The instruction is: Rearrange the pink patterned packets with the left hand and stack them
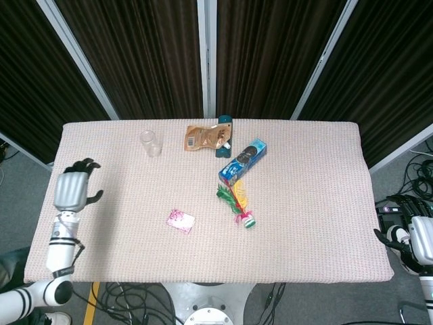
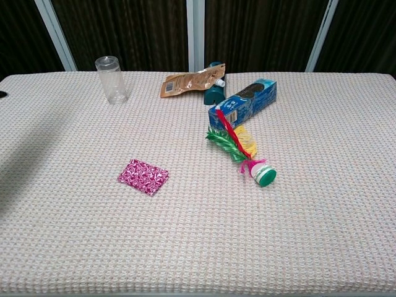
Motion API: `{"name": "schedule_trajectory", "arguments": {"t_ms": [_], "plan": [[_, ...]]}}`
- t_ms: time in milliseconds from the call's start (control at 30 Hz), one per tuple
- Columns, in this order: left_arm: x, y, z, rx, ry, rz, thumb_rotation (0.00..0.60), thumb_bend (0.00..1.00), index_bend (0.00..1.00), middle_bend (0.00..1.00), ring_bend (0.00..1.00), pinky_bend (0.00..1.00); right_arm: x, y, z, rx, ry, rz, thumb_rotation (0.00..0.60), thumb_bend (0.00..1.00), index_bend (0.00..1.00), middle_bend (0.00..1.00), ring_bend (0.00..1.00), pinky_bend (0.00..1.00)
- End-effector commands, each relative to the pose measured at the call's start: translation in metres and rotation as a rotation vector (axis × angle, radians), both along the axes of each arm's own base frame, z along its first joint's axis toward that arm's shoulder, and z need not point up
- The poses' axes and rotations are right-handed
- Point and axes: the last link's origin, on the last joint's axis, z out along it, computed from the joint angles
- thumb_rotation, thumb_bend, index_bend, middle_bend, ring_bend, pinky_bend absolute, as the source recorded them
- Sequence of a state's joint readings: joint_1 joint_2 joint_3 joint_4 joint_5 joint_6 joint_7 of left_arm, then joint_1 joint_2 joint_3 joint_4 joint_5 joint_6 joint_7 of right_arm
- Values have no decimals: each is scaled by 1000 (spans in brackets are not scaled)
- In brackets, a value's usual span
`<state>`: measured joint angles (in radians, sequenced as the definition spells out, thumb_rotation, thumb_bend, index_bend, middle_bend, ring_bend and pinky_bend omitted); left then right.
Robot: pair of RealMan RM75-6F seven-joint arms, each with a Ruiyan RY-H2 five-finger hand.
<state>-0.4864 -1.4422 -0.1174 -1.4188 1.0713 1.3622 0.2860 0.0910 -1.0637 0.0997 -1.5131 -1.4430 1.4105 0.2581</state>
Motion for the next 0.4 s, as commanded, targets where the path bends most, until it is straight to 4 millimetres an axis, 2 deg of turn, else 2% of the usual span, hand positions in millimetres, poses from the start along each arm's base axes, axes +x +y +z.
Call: {"name": "schedule_trajectory", "arguments": {"t_ms": [33,267,400], "plan": [[-21,-27,21,44,1,28,600,245,348,294,226,322,3,0,-1,-1,-8,13,482,125,210,186,110,137],[-34,-79,27,-18,38,99,600,244,348,293,226,308,6,10,-1,-23,5,24,481,125,209,187,110,134],[-34,-100,34,-43,40,116,600,244,348,294,226,304,4,17,1,-37,7,12,485,125,210,187,110,133]]}}
